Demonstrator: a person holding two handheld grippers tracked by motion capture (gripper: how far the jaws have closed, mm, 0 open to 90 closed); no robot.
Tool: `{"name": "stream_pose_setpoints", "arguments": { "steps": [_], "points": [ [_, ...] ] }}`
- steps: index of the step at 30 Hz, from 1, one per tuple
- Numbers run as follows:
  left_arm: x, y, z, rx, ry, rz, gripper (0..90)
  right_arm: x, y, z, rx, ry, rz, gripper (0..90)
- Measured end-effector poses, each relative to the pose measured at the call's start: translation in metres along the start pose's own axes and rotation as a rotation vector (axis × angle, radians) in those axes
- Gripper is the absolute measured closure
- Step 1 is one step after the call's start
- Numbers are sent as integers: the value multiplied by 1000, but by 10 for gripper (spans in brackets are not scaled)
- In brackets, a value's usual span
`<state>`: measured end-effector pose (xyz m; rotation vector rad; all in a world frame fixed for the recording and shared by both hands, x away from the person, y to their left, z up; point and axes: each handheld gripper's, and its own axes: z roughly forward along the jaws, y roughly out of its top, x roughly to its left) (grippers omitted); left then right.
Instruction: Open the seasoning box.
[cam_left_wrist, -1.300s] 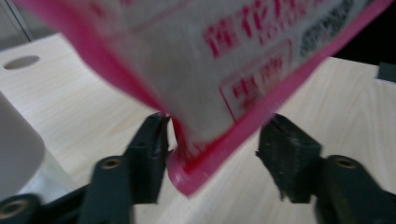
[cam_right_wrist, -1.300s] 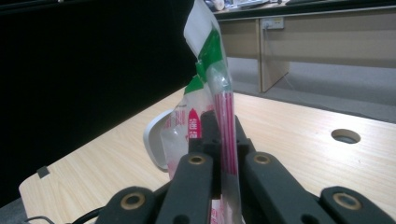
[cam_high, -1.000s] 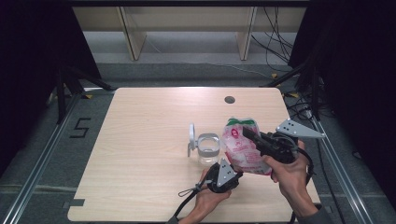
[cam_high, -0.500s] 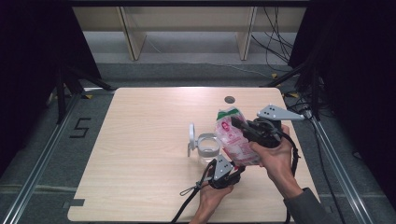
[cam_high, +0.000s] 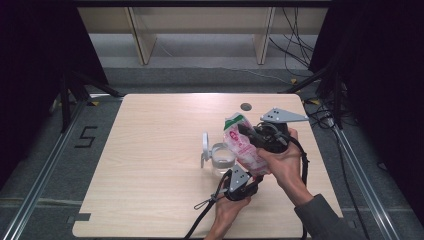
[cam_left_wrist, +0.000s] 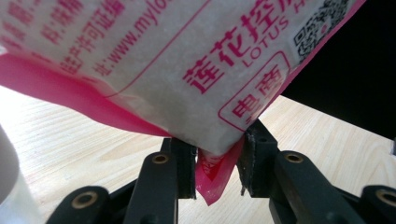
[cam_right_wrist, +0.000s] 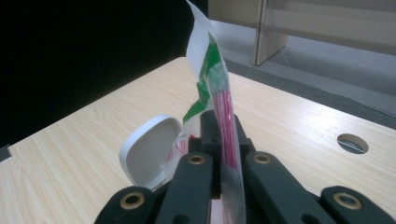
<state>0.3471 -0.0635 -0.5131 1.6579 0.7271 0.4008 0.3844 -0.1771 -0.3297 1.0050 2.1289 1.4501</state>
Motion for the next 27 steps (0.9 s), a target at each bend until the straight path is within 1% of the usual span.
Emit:
{"name": "stream_pose_setpoints", "arguments": {
  "steps": [1,2,3,4,5,6,7,8,9,10,11,12,13,14,15,18,19,21,22,23,24,26,27],
  "points": [
    [0,0,1,-2,-8,2,700,-1,-1,1,-9,0,-8,900],
    [-1,0,2,-2,-11,4,701,0,-1,2,10,4,10,900],
    [-1,0,3,-4,-8,1,701,-1,-1,4,-5,5,0,900],
    [-2,0,4,-2,-10,-1,702,-1,-1,4,3,-7,7,900],
    [-2,0,4,-2,-16,-1,704,-1,-1,6,4,-10,0,900],
    [-3,1,5,0,-18,3,704,0,-1,7,8,-9,6,900],
    [-4,1,6,-5,-18,5,707,0,-1,9,11,-20,-5,900],
    [-4,1,7,-5,-22,10,708,0,0,10,21,-21,-17,900],
    [-4,2,7,-3,-23,9,709,1,0,12,21,-22,-7,900],
    [-4,2,7,-7,-27,6,710,1,1,13,23,-22,-21,900],
    [-4,2,8,-7,-28,8,710,3,0,15,14,-31,-10,900],
    [-4,2,8,-7,-23,5,710,2,1,16,17,-30,-21,900],
    [-4,2,8,-7,-24,4,710,3,1,18,19,-36,-18,900],
    [-4,2,8,-8,-24,3,711,2,1,20,18,-38,-31,900],
    [-3,1,10,-17,-34,-3,711,3,2,19,41,-33,-17,900],
    [-4,1,11,-15,-33,-2,712,3,2,23,45,-40,-54,900],
    [-4,1,10,-12,-40,4,713,4,2,23,55,-37,-52,900],
    [-4,1,11,-18,-43,3,714,7,1,25,54,-42,-35,900],
    [-4,1,10,-16,-36,0,714,6,1,27,45,-44,-43,900],
    [-3,0,10,-16,-36,-1,714,6,1,27,49,-39,-49,900],
    [-3,0,10,-13,-36,3,714,5,1,28,50,-26,-50,900],
    [-2,0,10,-14,-35,2,714,6,2,28,58,-33,-52,900],
    [-2,1,10,-16,-36,1,714,6,2,28,59,-35,-44,900]
  ]
}}
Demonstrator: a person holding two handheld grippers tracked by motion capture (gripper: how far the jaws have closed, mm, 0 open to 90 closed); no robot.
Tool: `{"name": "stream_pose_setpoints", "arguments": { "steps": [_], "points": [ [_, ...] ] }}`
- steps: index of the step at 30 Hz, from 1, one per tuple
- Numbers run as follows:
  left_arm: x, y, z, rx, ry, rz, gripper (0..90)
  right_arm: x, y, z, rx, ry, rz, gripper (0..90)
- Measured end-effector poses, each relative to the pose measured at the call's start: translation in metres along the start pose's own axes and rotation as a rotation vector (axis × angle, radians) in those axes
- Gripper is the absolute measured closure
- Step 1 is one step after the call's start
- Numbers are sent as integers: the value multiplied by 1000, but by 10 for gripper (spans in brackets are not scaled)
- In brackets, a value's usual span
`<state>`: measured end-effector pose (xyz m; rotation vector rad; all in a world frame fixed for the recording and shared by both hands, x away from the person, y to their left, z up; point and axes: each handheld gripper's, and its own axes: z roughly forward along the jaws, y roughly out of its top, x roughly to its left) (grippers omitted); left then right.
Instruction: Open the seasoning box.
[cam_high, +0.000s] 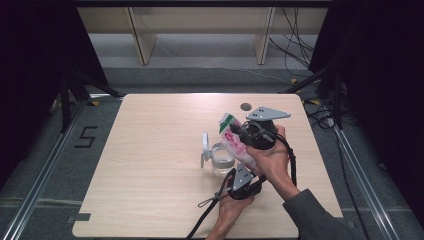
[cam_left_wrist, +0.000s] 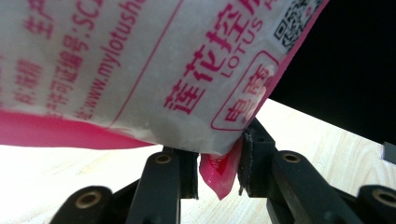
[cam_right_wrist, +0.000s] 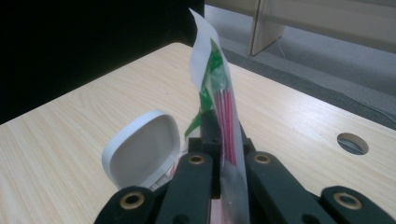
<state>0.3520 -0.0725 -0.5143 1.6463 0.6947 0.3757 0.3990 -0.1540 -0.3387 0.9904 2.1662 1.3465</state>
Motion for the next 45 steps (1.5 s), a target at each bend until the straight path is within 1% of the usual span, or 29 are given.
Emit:
{"name": "stream_pose_setpoints", "arguments": {
  "steps": [1,6,7,8,9,10,11,12,13,14,20,21,23,26,27,28,29,30,32,33,34,35,37,38,39,40,42,43,45],
  "points": [
    [0,0,0,-3,-2,0,714,1,0,-1,4,-4,2,900],
    [-1,0,2,-3,-10,-2,715,0,1,2,14,-11,-22,900],
    [-2,0,3,-7,-14,-3,716,1,1,3,17,-9,-10,900],
    [-2,0,3,-7,-18,5,717,2,1,4,19,-16,-10,900],
    [-2,0,3,-4,-20,8,717,2,1,5,33,-11,-23,900],
    [-2,0,3,-3,-21,9,718,3,1,5,43,-15,-23,900],
    [-2,0,3,-5,-20,6,718,3,1,7,39,-17,-38,900],
    [-2,0,3,-8,-19,5,718,5,1,7,47,-13,-28,900],
    [-1,0,3,-11,-16,8,718,5,1,7,48,-15,-25,900],
    [-1,0,3,-11,-15,10,719,5,2,7,43,-12,-37,900],
    [-1,0,2,-12,-14,9,719,6,2,6,40,-6,-32,900],
    [-1,0,2,-10,-16,10,719,5,3,6,42,-9,-35,900],
    [-1,1,2,-15,-14,8,719,5,2,7,25,-20,-30,900],
    [-1,1,2,-26,-16,0,719,7,3,8,32,-16,-31,900],
    [-1,1,2,-17,-19,0,719,6,4,8,40,-15,-50,900],
    [-1,2,2,-14,-19,0,719,7,4,10,36,-10,-49,900],
    [-1,2,2,-18,-21,-2,719,8,4,10,46,-10,-41,900],
    [-1,1,2,-20,-21,-3,719,9,4,11,51,-17,-55,900],
    [0,1,2,-15,-21,0,719,10,4,13,54,-15,-60,900],
    [0,1,2,-14,-20,0,719,10,4,13,64,-14,-45,900],
    [0,2,1,-16,-20,-1,719,9,4,14,53,-14,-63,900],
    [0,2,2,-24,-21,-3,719,9,4,13,60,-12,-54,900],
    [0,2,1,-20,-19,3,719,9,5,13,53,-8,-67,900],
    [0,2,1,-19,-16,3,719,9,5,14,56,-7,-56,900],
    [0,2,0,-20,-13,3,718,9,5,14,42,-11,-42,900],
    [0,3,0,-22,-15,0,719,9,5,14,35,-5,-42,900],
    [0,3,1,-26,-18,0,719,10,6,12,46,-3,-31,900],
    [-1,3,1,-23,-21,-3,719,10,6,13,40,-9,-41,900],
    [-1,3,1,-23,-23,-5,719,9,5,15,61,-11,-58,900]
  ]
}}
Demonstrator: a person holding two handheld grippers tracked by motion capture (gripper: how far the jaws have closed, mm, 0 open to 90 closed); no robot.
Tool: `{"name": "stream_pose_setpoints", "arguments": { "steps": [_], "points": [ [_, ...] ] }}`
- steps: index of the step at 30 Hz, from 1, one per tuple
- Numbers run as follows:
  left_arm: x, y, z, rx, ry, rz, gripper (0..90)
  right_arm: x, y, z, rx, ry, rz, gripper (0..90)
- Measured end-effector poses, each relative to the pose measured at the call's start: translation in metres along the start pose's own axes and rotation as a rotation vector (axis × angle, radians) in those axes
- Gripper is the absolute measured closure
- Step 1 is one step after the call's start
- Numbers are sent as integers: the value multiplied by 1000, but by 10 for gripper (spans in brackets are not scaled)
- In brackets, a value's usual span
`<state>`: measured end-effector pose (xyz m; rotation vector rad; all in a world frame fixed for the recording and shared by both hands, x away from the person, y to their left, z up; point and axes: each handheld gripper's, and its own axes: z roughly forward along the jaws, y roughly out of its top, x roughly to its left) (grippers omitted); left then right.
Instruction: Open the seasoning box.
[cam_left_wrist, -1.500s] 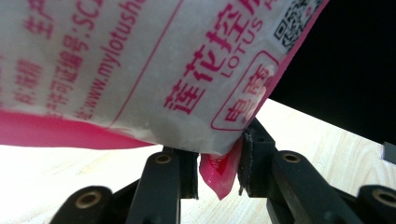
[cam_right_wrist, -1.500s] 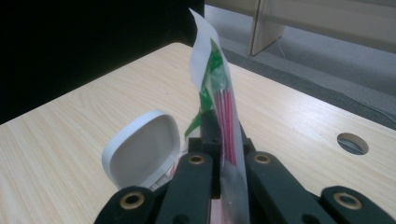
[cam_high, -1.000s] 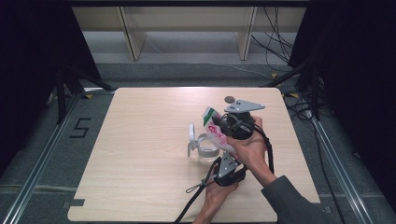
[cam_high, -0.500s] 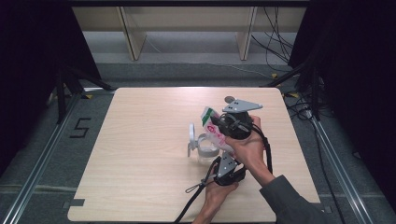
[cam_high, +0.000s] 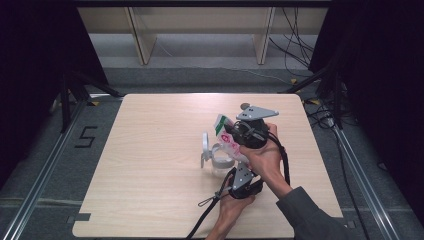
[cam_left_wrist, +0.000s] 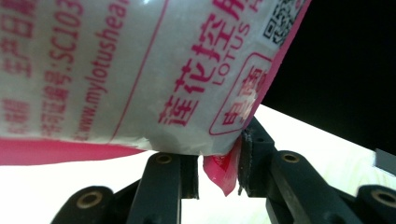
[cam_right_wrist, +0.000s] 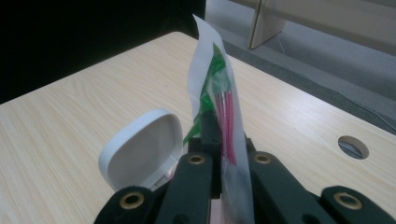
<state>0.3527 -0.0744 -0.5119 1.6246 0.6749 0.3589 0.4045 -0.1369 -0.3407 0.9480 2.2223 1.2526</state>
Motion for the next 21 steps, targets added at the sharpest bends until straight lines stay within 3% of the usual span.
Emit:
{"name": "stream_pose_setpoints", "arguments": {
  "steps": [2,3,8,13,21],
  "points": [
    [0,1,0,-4,-4,2,719,0,1,0,-14,8,-1,900],
    [0,1,-1,-4,5,6,719,2,1,-1,-14,5,26,900],
    [0,0,0,-4,0,-1,720,2,1,1,-23,-8,-20,900],
    [1,1,-2,-6,3,6,719,2,2,-1,-12,9,8,900],
    [2,1,-1,3,9,5,720,2,1,1,-11,13,3,900]
  ]
}}
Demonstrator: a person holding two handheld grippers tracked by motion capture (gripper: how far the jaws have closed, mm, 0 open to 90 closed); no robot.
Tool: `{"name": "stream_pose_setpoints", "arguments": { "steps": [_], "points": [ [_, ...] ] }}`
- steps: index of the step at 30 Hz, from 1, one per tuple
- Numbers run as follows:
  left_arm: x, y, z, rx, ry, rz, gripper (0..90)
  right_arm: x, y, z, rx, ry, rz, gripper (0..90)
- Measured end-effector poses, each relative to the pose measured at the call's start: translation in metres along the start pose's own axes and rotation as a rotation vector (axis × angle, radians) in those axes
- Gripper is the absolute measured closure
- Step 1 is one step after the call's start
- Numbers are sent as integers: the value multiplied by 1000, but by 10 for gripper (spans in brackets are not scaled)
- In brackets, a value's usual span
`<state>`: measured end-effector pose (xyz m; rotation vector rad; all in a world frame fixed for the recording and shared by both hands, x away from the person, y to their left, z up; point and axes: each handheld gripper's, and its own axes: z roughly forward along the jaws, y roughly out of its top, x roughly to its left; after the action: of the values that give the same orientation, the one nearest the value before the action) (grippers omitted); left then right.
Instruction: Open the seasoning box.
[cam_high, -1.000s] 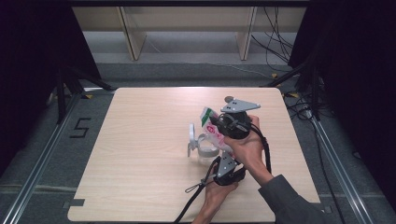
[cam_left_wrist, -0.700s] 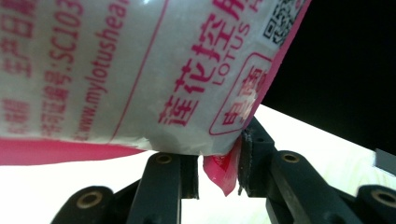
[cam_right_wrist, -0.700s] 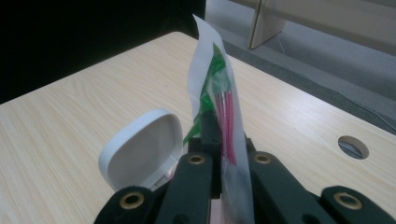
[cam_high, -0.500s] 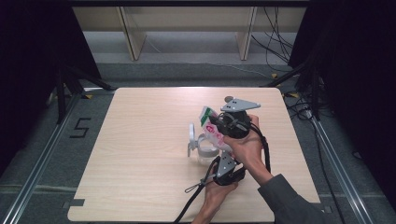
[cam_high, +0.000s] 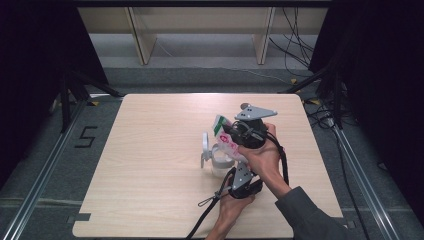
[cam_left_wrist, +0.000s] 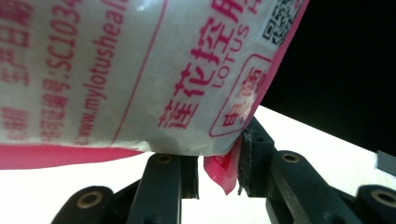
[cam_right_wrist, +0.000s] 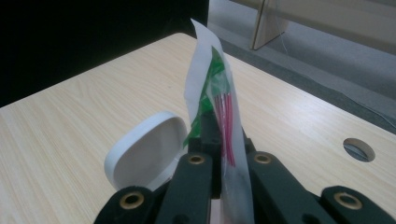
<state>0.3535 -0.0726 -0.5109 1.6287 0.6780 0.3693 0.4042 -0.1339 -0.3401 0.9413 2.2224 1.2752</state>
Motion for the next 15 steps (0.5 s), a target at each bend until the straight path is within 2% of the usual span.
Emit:
{"name": "stream_pose_setpoints", "arguments": {
  "steps": [1,8,9,11,13,14,15],
  "points": [
    [0,0,0,0,-1,0,720,0,-1,1,-13,-7,3,900],
    [0,0,0,-7,-1,-6,720,2,-1,3,10,-6,20,900],
    [0,0,0,-13,-3,-9,720,2,0,3,8,-6,10,900],
    [0,0,0,-14,0,-9,720,3,0,3,-18,9,24,900],
    [0,0,0,-10,-6,-13,720,2,0,4,-31,-7,19,900],
    [-1,0,1,-7,-7,-13,720,1,0,3,-7,1,14,900],
    [-1,-1,1,-12,-5,-14,720,3,-1,5,-10,-7,5,900]
  ]
}}
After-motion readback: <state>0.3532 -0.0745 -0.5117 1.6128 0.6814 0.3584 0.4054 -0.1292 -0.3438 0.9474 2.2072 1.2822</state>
